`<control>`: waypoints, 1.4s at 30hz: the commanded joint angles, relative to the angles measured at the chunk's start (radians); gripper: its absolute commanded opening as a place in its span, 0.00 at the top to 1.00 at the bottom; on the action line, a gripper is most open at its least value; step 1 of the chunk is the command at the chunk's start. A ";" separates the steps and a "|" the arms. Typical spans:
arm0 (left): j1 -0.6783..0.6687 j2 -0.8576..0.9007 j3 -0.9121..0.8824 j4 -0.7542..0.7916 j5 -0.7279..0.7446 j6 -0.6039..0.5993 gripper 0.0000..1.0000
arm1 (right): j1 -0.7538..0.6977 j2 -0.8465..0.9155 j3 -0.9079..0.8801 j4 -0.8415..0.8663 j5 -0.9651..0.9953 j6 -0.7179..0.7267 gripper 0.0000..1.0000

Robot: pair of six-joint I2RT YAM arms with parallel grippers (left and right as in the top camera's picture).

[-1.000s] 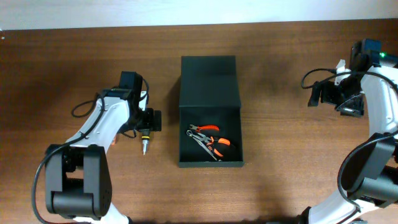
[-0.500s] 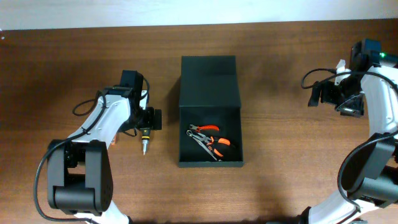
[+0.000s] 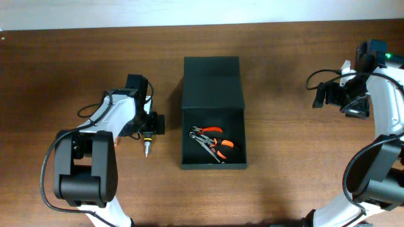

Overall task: Pack container
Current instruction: 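Lower the left gripper and grasp the screwdriver by its handle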

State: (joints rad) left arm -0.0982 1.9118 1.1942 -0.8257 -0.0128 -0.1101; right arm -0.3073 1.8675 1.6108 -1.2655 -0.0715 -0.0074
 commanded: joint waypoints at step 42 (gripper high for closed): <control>-0.047 0.013 0.022 0.037 -0.055 -0.009 0.01 | -0.001 -0.008 -0.003 0.003 0.002 0.002 0.01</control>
State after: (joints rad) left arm -0.1467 1.9118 1.1954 -0.7925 -0.0574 -0.1104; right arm -0.3073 1.8675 1.6108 -1.2652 -0.0715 -0.0074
